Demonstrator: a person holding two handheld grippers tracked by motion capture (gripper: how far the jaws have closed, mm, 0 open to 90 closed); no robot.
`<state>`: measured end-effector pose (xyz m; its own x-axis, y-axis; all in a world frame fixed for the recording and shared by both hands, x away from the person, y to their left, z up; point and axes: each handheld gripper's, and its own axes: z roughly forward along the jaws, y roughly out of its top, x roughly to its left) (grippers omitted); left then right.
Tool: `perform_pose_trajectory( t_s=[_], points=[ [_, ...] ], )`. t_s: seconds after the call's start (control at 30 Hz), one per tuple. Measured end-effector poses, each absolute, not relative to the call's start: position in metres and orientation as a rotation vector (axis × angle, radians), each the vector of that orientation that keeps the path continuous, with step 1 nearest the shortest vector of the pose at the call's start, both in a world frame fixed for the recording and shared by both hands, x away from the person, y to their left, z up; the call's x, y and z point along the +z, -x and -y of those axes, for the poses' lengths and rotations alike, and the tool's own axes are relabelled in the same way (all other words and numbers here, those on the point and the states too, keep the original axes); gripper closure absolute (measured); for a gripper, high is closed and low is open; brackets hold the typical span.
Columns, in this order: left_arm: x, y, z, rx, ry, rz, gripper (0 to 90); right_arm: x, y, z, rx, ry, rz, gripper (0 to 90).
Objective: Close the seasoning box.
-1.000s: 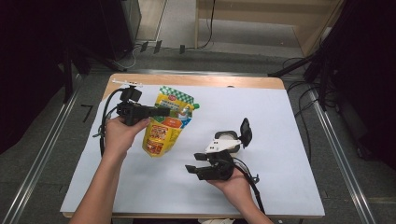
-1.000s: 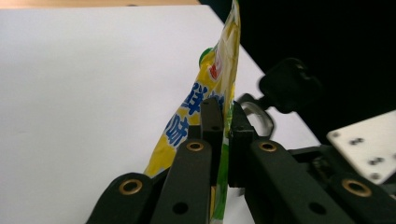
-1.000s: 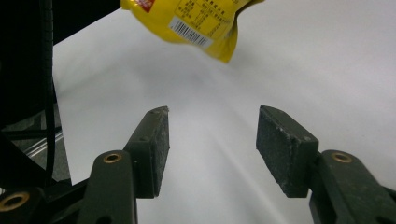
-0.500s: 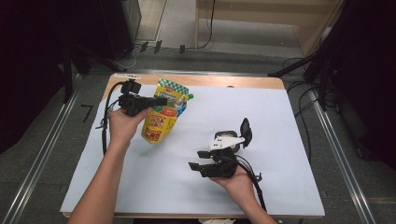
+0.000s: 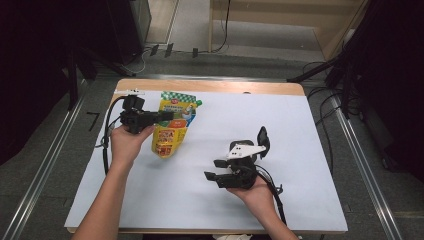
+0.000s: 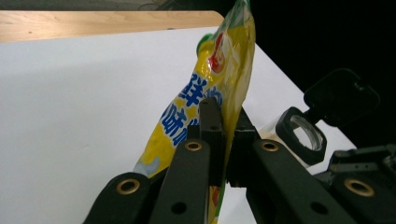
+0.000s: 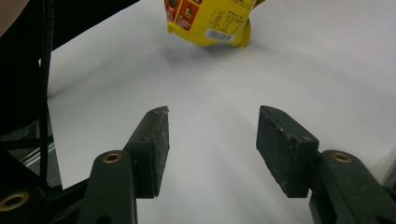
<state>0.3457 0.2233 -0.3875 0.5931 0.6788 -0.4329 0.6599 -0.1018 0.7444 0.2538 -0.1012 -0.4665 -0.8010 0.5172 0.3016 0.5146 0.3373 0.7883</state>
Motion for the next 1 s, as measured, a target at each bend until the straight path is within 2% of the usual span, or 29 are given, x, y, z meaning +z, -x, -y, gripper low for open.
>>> perform_pose_trajectory(
  t_s=[0.27,0.63,1.0],
  points=[
    [-0.388,-0.325,-0.241,0.057,-1.793,-1.108,86.2,-0.464,-0.258,0.103,1.512,-0.993,-2.556,46.1],
    [-0.397,-0.296,-0.255,0.111,-1.778,-1.048,83.9,-0.464,-0.258,0.098,1.486,-0.967,-2.569,46.2],
    [-0.401,-0.282,-0.264,0.103,-1.771,-1.045,79.7,-0.463,-0.259,0.101,1.486,-0.983,-2.572,47.5]
  ],
)
